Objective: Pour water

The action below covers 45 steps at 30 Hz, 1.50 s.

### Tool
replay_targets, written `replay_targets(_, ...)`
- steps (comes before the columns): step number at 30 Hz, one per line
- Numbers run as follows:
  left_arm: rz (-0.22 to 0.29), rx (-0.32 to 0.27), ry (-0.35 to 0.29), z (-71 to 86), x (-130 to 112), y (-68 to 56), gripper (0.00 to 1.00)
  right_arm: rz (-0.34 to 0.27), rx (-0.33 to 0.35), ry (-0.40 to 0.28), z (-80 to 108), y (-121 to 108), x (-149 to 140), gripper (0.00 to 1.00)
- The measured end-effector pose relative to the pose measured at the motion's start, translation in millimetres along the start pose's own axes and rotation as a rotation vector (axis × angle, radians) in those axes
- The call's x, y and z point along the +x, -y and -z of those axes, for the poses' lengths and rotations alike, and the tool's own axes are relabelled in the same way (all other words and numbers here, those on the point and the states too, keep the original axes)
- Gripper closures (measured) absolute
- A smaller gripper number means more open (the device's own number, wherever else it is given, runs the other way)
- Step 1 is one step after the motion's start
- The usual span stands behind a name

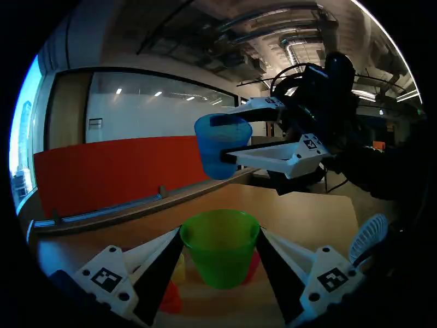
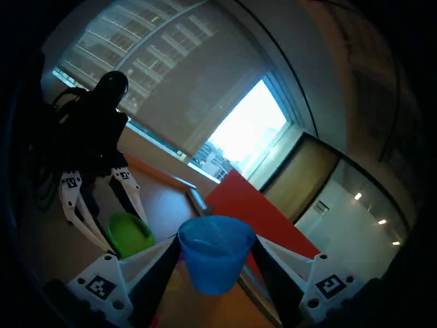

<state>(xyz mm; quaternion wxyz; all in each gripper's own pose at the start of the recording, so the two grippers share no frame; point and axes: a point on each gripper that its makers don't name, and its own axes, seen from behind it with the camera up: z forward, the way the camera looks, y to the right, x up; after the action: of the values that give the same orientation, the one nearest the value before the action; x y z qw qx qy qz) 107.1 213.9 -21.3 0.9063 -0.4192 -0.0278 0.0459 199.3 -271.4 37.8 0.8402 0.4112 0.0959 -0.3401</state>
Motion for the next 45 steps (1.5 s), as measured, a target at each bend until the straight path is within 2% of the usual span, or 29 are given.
replay_targets(23,0.005,-0.007,-0.007,-1.8,0.0,0.4,0.11,0.257,0.006,0.015,-15.9,2.4,14.8,0.09)
replay_targets(45,0.001,-0.013,-0.008,-2.6,3.2,-3.2,0.11,0.424,-0.013,0.023,-23.9,-1.8,24.6,0.09)
